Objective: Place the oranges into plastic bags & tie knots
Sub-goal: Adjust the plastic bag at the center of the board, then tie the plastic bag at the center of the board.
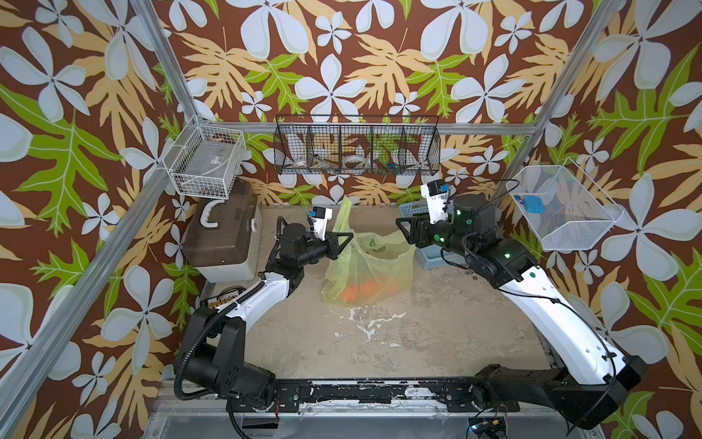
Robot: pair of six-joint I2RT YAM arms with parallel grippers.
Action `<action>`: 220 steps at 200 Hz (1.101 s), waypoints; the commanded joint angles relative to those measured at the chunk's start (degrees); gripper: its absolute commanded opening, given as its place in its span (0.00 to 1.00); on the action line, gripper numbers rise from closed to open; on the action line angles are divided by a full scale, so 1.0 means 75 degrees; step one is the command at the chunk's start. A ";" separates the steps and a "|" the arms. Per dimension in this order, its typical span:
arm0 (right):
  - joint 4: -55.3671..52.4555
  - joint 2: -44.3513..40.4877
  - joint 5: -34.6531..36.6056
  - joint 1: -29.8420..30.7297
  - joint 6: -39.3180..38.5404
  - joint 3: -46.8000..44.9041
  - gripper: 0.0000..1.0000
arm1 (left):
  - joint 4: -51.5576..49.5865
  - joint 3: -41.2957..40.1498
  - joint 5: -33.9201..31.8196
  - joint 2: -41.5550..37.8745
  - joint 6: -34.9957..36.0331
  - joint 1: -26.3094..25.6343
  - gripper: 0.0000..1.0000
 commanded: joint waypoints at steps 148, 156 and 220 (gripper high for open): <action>-0.0039 0.0506 -0.1395 0.0078 -0.0400 0.0584 0.00 | -0.0870 0.0686 0.0232 0.0337 0.0762 -0.0066 0.00; -0.0243 0.0924 -0.1695 0.0110 -0.0884 0.1006 0.00 | -0.1348 0.0918 0.0261 0.0428 0.1143 -0.0125 0.00; -0.1465 0.2652 -0.2613 0.0918 -0.4526 0.3021 0.00 | -0.3970 0.2304 0.1465 0.1344 0.3014 -0.0398 0.00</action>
